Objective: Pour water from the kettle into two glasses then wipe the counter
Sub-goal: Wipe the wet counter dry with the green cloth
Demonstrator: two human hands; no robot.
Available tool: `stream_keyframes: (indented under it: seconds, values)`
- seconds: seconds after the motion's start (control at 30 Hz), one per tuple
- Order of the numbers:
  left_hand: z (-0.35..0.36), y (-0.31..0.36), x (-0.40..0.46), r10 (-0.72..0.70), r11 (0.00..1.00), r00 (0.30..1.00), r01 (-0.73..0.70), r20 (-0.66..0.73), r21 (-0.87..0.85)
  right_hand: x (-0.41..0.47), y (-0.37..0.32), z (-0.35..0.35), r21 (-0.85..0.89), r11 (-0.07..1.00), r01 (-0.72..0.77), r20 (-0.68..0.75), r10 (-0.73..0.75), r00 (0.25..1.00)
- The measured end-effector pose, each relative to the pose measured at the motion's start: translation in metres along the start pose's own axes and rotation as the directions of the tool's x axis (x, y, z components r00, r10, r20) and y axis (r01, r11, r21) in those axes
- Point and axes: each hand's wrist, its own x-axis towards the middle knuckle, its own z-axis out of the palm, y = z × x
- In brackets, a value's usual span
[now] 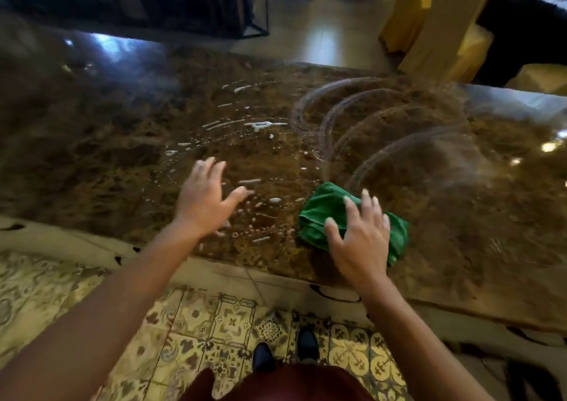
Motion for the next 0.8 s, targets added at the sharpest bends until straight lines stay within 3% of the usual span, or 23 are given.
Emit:
stream_keyframes:
  seconds: [0.07, 0.17, 0.27, 0.4, 0.6, 0.8]
  values:
    - [-0.004, -0.052, -0.007, -0.134, 0.989, 0.991, 0.132, 0.028, 0.062, 0.008, 0.001, 0.014, -0.13, 0.991, 0.007, 0.071, 0.002, 0.997]
    - [-0.011, -0.118, -0.016, -0.235, 0.964, 0.969, 0.243, -0.081, 0.106, 0.039, 0.003, 0.015, -0.157, 0.988, 0.009, 0.078, 0.004, 0.997]
    - [-0.018, -0.161, -0.022, -0.304, 0.94, 0.942, 0.321, -0.144, 0.116, 0.076, -0.005, 0.019, -0.206, 0.978, 0.004, 0.055, 0.008, 0.998]
    - [-0.017, -0.194, -0.022, -0.359, 0.921, 0.926, 0.371, -0.118, 0.114, 0.083, -0.023, 0.025, -0.238, 0.971, 0.004, 0.094, 0.019, 0.995]
    - [-0.009, -0.205, -0.016, -0.332, 0.927, 0.939, 0.343, -0.092, 0.153, -0.023, -0.068, 0.048, -0.255, 0.923, 0.287, 0.127, -0.262, 0.957]
    - [-0.012, -0.205, -0.013, -0.343, 0.915, 0.939, 0.341, -0.03, 0.217, 0.045, -0.198, 0.106, -0.195, 0.851, 0.488, 0.214, -0.449, 0.868]
